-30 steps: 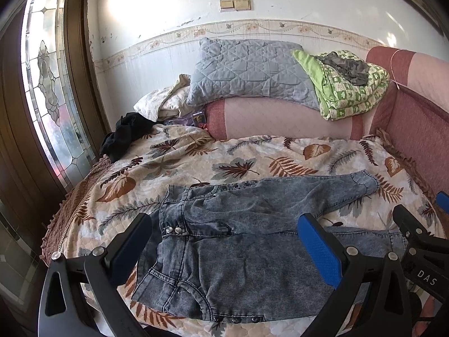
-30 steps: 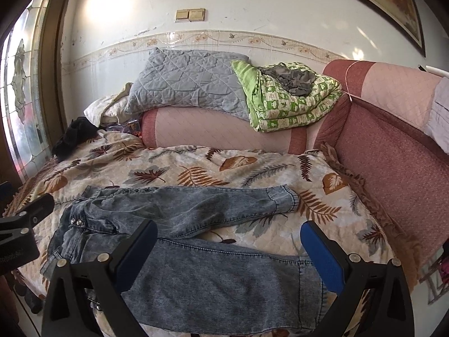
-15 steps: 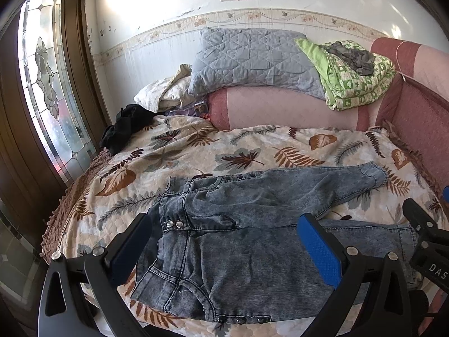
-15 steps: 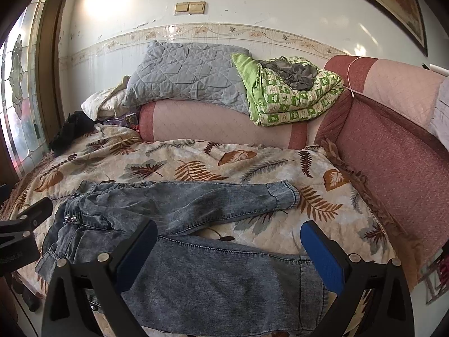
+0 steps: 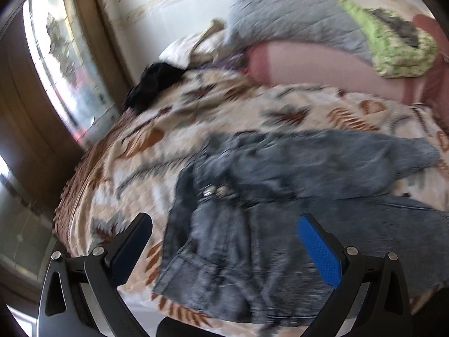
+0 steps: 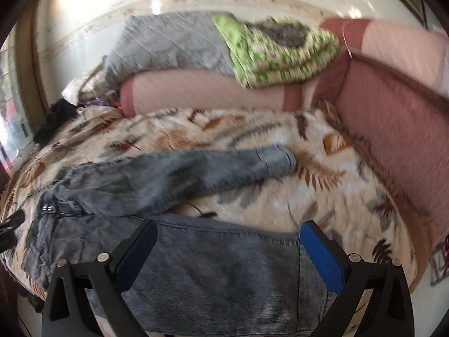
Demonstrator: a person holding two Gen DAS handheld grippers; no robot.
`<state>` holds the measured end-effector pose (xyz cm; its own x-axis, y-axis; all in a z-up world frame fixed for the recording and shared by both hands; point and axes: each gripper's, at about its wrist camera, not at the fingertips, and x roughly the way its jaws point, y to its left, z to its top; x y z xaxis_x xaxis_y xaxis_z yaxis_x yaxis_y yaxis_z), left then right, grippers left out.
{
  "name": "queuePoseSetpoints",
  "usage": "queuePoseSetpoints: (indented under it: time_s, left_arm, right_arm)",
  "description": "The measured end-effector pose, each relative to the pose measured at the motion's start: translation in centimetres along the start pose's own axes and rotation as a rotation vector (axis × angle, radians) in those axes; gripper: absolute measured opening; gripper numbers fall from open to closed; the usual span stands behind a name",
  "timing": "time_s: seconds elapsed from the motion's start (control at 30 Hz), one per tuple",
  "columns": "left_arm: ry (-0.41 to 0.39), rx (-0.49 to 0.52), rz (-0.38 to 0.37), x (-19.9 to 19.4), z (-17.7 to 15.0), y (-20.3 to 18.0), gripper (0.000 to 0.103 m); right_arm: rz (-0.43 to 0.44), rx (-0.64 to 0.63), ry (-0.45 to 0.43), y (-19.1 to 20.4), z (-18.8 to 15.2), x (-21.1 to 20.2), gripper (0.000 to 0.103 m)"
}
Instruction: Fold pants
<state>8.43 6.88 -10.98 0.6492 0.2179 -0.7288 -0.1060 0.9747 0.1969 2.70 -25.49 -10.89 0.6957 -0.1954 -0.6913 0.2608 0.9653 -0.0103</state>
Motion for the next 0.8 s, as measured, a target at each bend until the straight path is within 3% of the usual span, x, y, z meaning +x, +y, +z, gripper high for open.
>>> queuePoseSetpoints:
  time_s: [0.17,0.4,0.63,0.8]
  left_arm:
    - [0.049,-0.028,0.035,3.1,0.0,2.6,0.103]
    - [0.127,-0.051,0.038,8.0,3.6,5.7,0.103]
    - [0.195,-0.027,0.032,14.5,9.1,7.0,0.103]
    - [0.263,-0.069,-0.053,19.3,13.2,7.2,0.103]
  right_arm:
    - [0.022,0.070,0.081,-3.1,-0.3,3.3,0.103]
    - [0.061,0.103,0.134,-7.0,2.1,7.7,0.103]
    - [0.142,0.179,0.136,-12.2,8.1,13.2,0.103]
    - [0.201,0.262,0.164,-14.7,13.3,18.7,0.103]
